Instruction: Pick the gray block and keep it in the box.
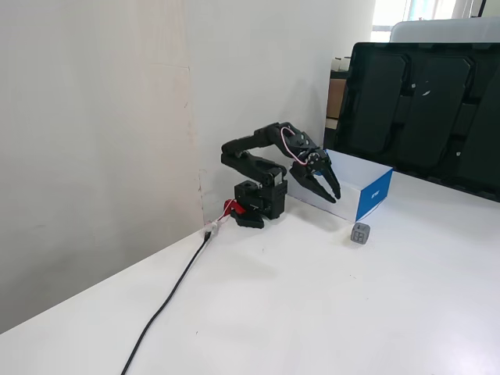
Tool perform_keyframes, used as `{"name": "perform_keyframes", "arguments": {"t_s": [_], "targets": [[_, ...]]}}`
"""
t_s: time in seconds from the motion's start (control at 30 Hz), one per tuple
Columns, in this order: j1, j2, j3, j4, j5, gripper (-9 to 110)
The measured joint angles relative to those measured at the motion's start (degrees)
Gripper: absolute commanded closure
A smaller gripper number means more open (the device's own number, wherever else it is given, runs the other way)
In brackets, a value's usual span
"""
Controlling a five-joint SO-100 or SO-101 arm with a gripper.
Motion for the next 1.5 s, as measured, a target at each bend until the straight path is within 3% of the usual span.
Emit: {"name": "perform_keyframes", "arguments": {"t_s": [0.47, 0.67, 0.97, 1.3, 1.5], "targets": [[-11.87, -26.28, -21.71, 11.78, 0.88, 86], [-11.69, -43.42, -27.07, 14.06, 0.88, 67], [-17.84, -65.57, -33.40, 11.95, 0.88, 66], [-17.84, -86.66, -46.49, 12.13, 0.88, 68], [-17.84, -89.56, -48.52, 13.62, 0.88, 86]]}}
